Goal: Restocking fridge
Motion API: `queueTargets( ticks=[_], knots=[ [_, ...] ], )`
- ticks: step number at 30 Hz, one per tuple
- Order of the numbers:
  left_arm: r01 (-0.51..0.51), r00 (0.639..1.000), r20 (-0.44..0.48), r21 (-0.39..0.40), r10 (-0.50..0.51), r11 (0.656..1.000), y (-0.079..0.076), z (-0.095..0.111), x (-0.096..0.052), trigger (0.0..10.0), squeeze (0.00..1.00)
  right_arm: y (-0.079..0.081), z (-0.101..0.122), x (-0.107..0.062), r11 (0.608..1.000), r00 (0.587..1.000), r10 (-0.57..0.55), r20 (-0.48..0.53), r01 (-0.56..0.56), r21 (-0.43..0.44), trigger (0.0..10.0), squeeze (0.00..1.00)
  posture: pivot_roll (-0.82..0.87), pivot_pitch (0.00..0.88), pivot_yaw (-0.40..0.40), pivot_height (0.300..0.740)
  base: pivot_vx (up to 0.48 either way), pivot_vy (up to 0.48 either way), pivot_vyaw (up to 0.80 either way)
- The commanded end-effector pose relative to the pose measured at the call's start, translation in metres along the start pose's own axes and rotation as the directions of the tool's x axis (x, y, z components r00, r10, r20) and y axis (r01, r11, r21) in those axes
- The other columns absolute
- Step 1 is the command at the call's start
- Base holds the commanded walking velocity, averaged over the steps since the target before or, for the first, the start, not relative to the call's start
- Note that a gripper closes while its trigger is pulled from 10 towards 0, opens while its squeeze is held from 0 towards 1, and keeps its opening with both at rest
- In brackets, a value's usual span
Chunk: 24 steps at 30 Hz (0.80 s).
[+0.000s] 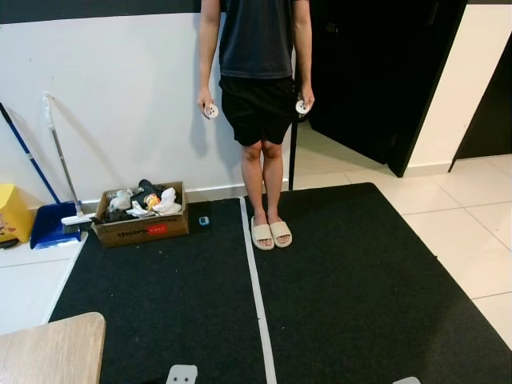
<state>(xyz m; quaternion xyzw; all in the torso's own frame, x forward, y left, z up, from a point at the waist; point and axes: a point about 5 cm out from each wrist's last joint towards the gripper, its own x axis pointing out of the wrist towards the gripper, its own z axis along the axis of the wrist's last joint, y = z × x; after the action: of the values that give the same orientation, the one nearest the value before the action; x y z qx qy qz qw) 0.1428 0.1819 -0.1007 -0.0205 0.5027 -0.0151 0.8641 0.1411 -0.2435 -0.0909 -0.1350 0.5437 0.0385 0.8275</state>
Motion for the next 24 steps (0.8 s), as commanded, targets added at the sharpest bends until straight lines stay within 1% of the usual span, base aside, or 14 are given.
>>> queueTargets(
  ticks=[1,3,4,7,12,16,19,21,24],
  knots=[
    [0.005,1.0,-0.018,-0.007,-0.006,1.0,-0.002,-0.006,-0.001,10.0,0.0,0.005,-0.006,0.0,1.0,1.0,0.01,-0.014,-0.009,0.026,10.0,0.0,-0.09,0.0,0.023,0.734,0.0,0.0,0.0],
    [0.008,1.0,-0.02,-0.005,-0.008,1.0,-0.002,-0.007,-0.001,10.0,0.0,0.008,-0.009,0.0,0.999,1.0,0.018,-0.017,-0.017,0.039,10.0,0.0,-0.09,0.0,0.022,0.734,0.0,0.0,0.0],
    [0.014,1.0,-0.024,0.002,-0.014,1.0,-0.003,-0.009,-0.001,10.0,0.0,0.013,-0.013,0.0,0.999,0.999,0.031,-0.024,-0.03,0.04,10.0,0.0,-0.09,0.0,0.022,0.734,0.0,0.0,0.0],
    [0.019,1.0,-0.025,0.006,-0.019,1.0,-0.005,-0.009,-0.001,10.0,0.0,0.017,-0.016,0.0,0.999,0.998,0.044,-0.035,-0.043,0.027,10.0,0.0,-0.09,0.0,0.023,0.734,0.0,0.0,0.0],
    [0.021,1.0,-0.011,0.005,-0.021,1.0,-0.005,-0.003,0.0,10.0,0.0,0.017,-0.016,0.0,0.999,0.999,0.034,-0.043,-0.034,0.015,10.0,0.0,-0.08,0.0,0.022,0.734,0.0,0.0,0.0],
    [0.021,1.0,-0.011,0.009,-0.021,1.0,-0.003,-0.003,0.0,10.0,0.0,0.018,-0.016,0.0,0.999,0.999,0.033,-0.043,-0.033,0.019,10.0,0.0,-0.08,0.0,0.026,0.734,0.0,0.0,0.0],
    [0.016,1.0,-0.013,0.011,-0.016,1.0,-0.001,-0.004,-0.001,10.0,0.0,0.018,-0.018,0.0,0.999,0.998,0.037,-0.049,-0.036,0.023,10.0,0.0,-0.08,0.0,0.021,0.734,0.0,0.0,-0.75],
    [0.017,1.0,-0.017,0.009,-0.017,1.0,-0.001,-0.006,-0.001,10.0,0.0,0.017,-0.021,-0.001,0.999,0.998,0.034,-0.047,-0.032,0.037,10.0,0.0,-0.08,0.0,0.021,0.734,0.0,0.0,0.0],
    [0.018,1.0,-0.022,0.007,-0.018,1.0,-0.001,-0.008,-0.001,10.0,0.0,0.017,-0.023,-0.001,0.999,0.998,0.036,-0.051,-0.034,0.034,10.0,0.0,-0.08,0.0,0.02,0.734,0.0,0.0,0.0]
  ],
)
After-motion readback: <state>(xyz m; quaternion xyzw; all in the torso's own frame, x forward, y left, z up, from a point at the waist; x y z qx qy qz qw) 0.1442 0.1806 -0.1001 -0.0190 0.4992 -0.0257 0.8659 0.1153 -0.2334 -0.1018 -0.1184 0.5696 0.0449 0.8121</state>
